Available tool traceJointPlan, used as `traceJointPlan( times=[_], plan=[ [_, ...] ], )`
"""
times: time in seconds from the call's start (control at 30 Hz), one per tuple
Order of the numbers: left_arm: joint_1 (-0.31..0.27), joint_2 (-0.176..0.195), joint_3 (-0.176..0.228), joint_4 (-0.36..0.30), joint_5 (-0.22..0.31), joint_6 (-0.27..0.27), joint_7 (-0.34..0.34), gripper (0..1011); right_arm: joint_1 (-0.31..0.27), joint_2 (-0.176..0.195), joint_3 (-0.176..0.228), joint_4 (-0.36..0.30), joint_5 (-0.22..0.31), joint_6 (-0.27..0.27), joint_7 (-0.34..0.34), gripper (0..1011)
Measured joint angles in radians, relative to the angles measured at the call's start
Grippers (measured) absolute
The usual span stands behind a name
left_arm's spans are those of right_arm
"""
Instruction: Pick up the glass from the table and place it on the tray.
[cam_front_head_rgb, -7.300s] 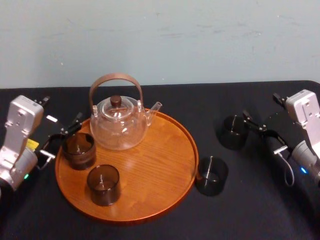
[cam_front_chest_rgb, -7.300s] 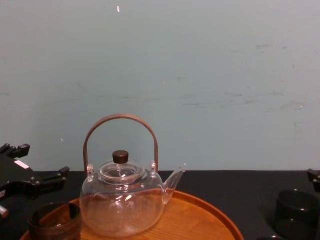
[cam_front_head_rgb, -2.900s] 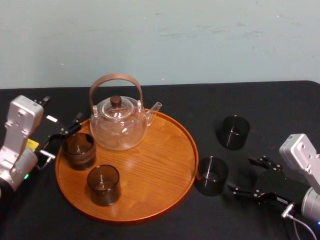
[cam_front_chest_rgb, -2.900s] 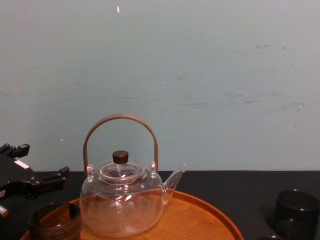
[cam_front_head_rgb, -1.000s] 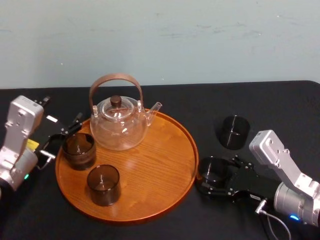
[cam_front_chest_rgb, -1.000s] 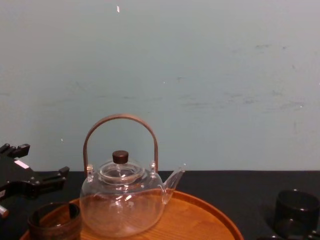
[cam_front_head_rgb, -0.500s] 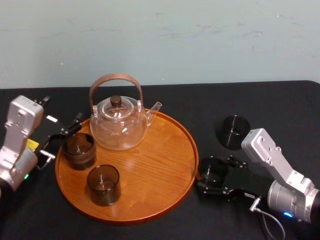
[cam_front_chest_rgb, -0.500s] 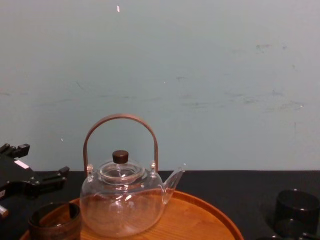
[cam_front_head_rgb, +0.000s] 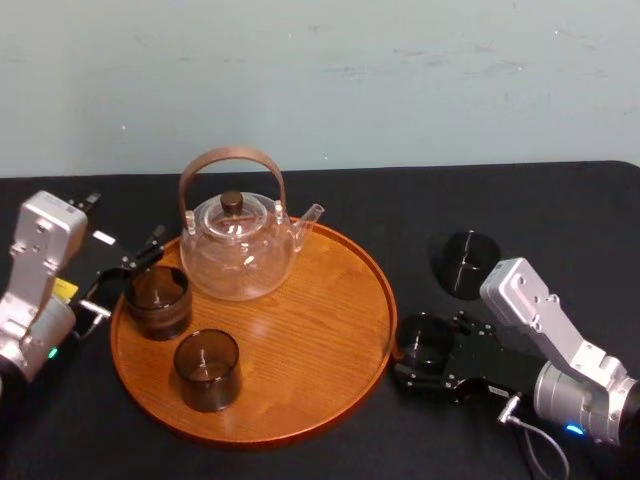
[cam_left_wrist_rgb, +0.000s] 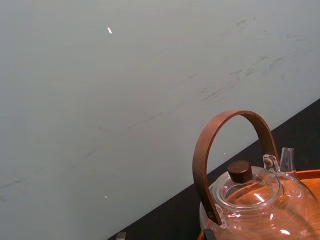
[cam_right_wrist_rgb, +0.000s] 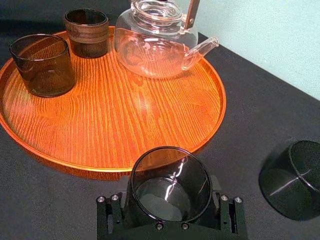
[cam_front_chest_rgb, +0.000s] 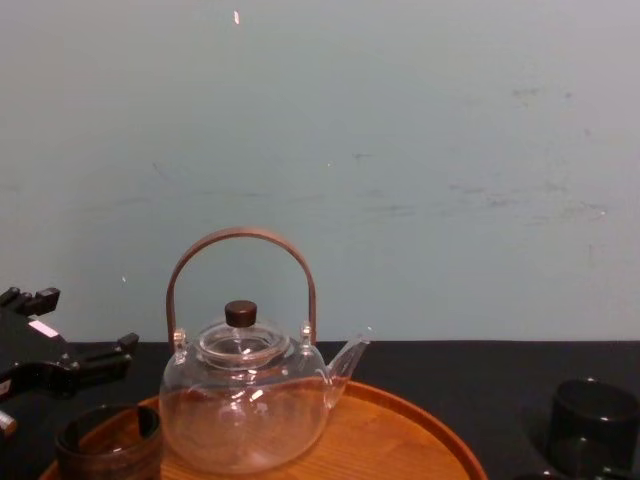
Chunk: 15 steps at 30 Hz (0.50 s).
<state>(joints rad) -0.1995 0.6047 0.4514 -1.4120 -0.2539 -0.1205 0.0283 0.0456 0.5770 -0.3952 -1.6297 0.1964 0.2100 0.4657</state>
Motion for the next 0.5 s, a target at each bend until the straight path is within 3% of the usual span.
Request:
traceJointPlan(
  times=[0.5],
  plan=[
    [0.000, 0.000, 0.000, 0.000, 0.000, 0.000, 0.000, 1002, -0.002, 0.001, 0.002, -0.002, 0.004, -0.001, 0.001, 912]
  ],
)
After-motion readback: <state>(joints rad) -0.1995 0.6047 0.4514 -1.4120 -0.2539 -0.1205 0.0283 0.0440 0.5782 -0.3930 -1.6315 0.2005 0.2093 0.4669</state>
